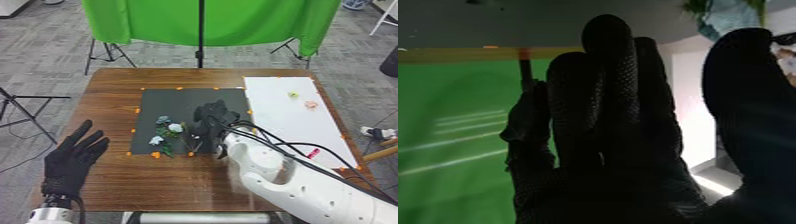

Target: Arrange flowers

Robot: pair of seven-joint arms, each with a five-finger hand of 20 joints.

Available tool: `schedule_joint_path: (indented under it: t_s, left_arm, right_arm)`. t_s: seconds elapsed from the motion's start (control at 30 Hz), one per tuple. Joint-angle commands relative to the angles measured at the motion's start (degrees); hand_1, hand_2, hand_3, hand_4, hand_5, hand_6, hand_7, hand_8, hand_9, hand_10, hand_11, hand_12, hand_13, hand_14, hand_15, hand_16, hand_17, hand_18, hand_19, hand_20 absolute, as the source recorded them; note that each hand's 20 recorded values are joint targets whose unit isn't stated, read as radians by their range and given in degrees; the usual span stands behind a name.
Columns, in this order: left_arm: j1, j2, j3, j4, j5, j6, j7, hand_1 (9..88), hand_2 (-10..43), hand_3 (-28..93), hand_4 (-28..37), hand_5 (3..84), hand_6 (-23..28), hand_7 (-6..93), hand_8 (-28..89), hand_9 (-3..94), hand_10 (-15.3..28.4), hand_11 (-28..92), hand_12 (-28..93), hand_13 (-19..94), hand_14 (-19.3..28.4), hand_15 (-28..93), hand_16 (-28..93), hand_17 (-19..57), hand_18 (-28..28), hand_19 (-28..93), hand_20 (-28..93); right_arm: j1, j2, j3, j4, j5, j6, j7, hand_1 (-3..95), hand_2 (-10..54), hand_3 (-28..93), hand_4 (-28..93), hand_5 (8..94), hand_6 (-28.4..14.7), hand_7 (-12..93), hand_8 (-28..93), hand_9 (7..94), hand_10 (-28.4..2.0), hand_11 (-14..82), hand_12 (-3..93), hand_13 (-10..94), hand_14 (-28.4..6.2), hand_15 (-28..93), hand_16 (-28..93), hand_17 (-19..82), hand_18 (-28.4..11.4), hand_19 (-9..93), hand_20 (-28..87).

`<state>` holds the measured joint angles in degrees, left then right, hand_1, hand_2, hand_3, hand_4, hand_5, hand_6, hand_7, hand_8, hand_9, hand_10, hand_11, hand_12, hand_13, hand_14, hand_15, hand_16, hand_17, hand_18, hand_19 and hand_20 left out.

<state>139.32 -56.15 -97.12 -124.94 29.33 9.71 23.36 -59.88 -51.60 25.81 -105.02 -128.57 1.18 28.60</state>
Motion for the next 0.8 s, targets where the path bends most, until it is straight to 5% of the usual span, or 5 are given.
schedule_joint_path:
  t_s: [0.03,0.4,0.57,0.77,0.8]
  left_arm:
    - [0.80,-0.46,0.44,0.27,0.05,0.19,0.30,21.0,4.9,82,-28.2,36.0,7.3,11.6,-10,35.2,19.6,21,10,24,28.2,49,-8,-10.0,27.5,55,9]
    - [1.21,-0.81,0.16,0.06,0.52,0.19,0.74,21.0,4.9,83,-28.2,36.0,7.2,11.6,-10,35.2,19.7,21,10,24,28.3,49,-8,-10.0,27.5,55,9]
    - [1.46,0.29,0.55,-0.03,-0.33,0.77,2.11,20.9,4.9,83,-28.2,36.0,7.3,11.6,-10,35.1,19.6,21,10,24,28.3,49,-8,-10.0,27.4,55,9]
    - [1.08,-0.44,0.45,-0.05,0.33,0.45,1.25,21.2,5.0,82,-28.2,36.0,7.3,11.6,-10,35.1,19.7,20,10,24,28.3,49,-8,-10.0,27.4,55,9]
    - [1.19,0.38,0.70,-0.05,-0.23,0.90,1.92,21.2,5.0,83,-28.2,36.0,7.3,11.6,-10,35.1,19.7,20,10,24,28.3,49,-8,-10.0,27.5,55,9]
  right_arm:
    - [2.21,3.69,3.54,-1.93,4.60,4.99,2.64,33.8,-9.5,75,-28,62.4,1.8,14,-13,73.9,-11.0,41.7,18.5,62,-9.4,77,18,21,-21.6,84,52]
    - [12.66,15.56,3.00,8.70,14.64,10.76,10.52,33.5,-9.5,78,-28,60.1,1.8,15,-13,64.4,-12.6,26.3,14.5,58,-11.0,66,13,20,-22.2,73,44]
    - [16.04,17.38,-0.15,14.77,14.35,8.65,15.77,33.0,-9.5,79,-28,57.5,1.9,16,-14,58.6,-14.5,21.5,13.8,54,-12.2,65,12,20,-22.6,73,42]
    - [14.63,16.89,0.77,19.13,14.58,3.31,19.93,32.7,-9.5,80,-28,54.5,1.5,16,-14,54.0,-15.3,19.2,13.7,51,-13.1,65,11,20,-22.8,74,41]
    - [14.02,16.53,1.35,19.86,14.53,2.86,19.64,32.7,-9.5,80,-28,54.2,1.6,16,-14,53.4,-15.3,18.8,13.6,50,-13.1,66,11,20,-22.8,74,41]
